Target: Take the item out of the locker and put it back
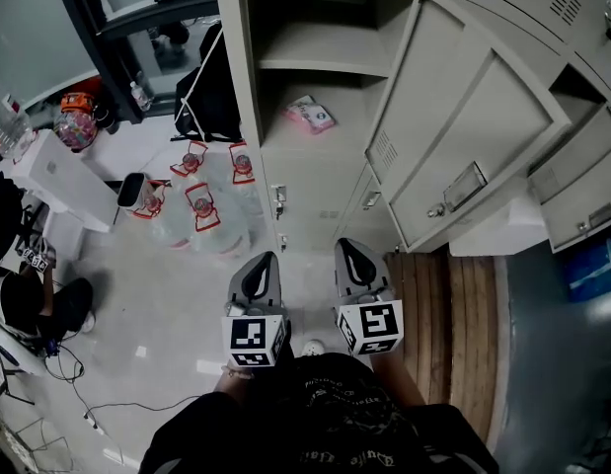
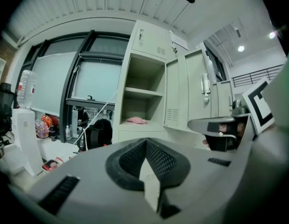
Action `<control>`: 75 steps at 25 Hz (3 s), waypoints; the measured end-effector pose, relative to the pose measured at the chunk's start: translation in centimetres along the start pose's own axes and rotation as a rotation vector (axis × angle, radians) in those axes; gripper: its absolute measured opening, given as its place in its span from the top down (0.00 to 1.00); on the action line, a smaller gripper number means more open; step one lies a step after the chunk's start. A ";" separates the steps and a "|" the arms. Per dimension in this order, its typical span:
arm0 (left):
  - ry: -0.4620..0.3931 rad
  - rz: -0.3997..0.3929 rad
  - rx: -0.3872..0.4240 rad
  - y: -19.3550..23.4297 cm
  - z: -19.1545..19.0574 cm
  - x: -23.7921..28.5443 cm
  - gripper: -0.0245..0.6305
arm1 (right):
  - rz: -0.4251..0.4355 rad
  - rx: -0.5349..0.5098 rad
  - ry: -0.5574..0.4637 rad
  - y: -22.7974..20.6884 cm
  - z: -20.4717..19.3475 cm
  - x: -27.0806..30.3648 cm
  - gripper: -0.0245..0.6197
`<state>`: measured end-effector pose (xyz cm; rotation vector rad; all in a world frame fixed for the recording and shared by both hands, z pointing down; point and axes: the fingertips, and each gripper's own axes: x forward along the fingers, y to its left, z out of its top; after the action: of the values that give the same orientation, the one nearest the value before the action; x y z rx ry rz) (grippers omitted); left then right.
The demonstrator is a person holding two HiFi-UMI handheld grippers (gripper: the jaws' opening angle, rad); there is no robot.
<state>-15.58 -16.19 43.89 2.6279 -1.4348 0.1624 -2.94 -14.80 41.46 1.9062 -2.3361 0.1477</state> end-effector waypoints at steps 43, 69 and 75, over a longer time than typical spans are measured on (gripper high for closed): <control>-0.014 -0.083 0.022 8.5 4.1 12.5 0.95 | -0.059 -0.020 0.084 -5.5 4.2 24.3 0.70; -0.021 -0.099 0.036 10.7 3.5 14.3 0.95 | -0.240 -0.189 0.305 -8.7 1.8 29.0 0.91; -0.015 -0.102 0.029 11.3 3.2 14.2 0.95 | -0.241 -0.144 0.257 -9.0 1.8 28.8 0.92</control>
<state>-17.38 -34.50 43.89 2.7241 -1.3082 0.1543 0.12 -44.75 44.18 1.9486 -1.8865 0.1830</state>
